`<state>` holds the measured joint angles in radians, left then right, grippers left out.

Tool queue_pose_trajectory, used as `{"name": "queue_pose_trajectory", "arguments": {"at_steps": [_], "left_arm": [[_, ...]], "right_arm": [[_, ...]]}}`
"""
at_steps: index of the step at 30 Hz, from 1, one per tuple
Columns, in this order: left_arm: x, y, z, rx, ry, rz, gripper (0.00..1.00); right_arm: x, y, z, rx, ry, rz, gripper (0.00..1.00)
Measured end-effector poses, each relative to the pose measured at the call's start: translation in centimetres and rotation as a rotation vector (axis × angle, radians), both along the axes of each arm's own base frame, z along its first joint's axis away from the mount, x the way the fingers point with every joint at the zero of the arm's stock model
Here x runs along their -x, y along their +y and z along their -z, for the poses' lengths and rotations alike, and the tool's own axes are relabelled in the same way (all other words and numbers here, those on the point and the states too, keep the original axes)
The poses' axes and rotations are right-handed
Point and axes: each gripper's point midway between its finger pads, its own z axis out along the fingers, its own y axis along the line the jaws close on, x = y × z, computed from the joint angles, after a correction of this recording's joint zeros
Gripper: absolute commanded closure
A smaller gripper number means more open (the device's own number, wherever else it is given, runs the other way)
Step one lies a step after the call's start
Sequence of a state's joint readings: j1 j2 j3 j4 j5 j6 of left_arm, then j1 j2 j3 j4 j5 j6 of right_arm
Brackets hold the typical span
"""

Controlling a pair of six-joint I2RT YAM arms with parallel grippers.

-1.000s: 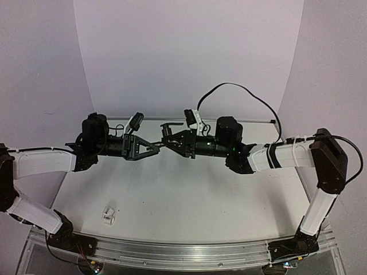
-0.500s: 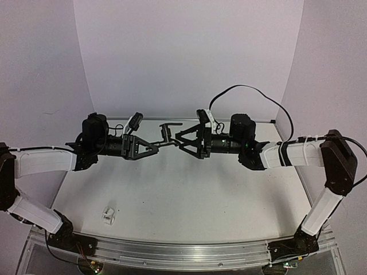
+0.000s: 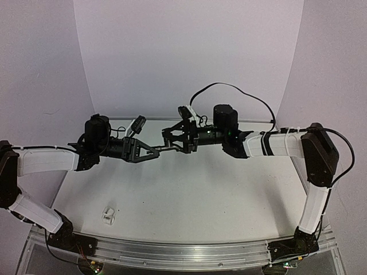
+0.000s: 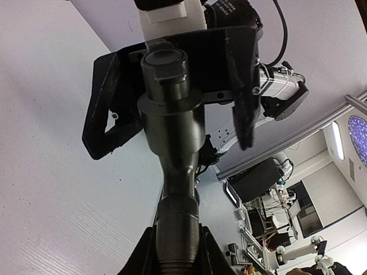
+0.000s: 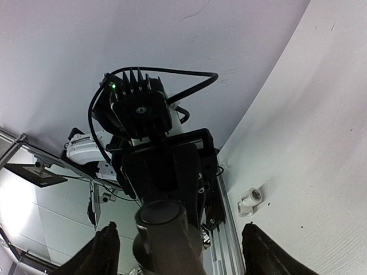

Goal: Install the water faucets

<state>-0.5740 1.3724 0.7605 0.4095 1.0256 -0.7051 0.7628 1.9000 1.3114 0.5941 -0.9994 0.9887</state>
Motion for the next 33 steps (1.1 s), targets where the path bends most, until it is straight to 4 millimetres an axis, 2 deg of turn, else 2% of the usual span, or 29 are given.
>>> {"name": "queue_pose_trajectory", "arguments": {"at_steps": [3,12,16,21,22,25,26,30,33], "left_arm": [[0.0,0.0,0.0,0.0,-0.001,0.001,1.0],[-0.1,0.0,0.1,-0.002,0.001,-0.005,1.0],[-0.1,0.0,0.1,-0.002,0.002,-0.007,1.0],[0.0,-0.1,-0.1,0.004,-0.006,-0.002,1.0],[0.0,-0.1,-0.1,0.004,-0.007,-0.002,1.0],[0.0,-0.1,-0.1,0.004,-0.003,-0.001,1.0],[-0.1,-0.1,0.0,0.002,0.0,-0.003,1.0],[-0.1,-0.2,0.3,-0.002,0.009,0.0,1.0],[0.0,-0.2,0.3,-0.002,0.013,0.005,1.0]], "right_arm": [[0.3,0.1,0.5,0.005,0.035,-0.025,0.42],[1.1,0.3,-0.1,-0.036,0.062,-0.086,0.5],[1.6,0.5,0.0,-0.041,0.054,-0.111,0.64],[2.0,0.6,0.1,-0.042,0.035,-0.129,0.69],[2.0,0.6,0.1,-0.043,0.024,-0.13,0.68],[2.1,0.6,0.3,-0.042,-0.001,-0.135,0.55],[2.2,0.5,0.3,-0.044,-0.016,-0.141,0.54],[2.5,0.5,0.6,-0.042,-0.051,-0.161,0.64],[2.7,0.4,1.2,-0.03,-0.062,-0.168,0.62]]}}
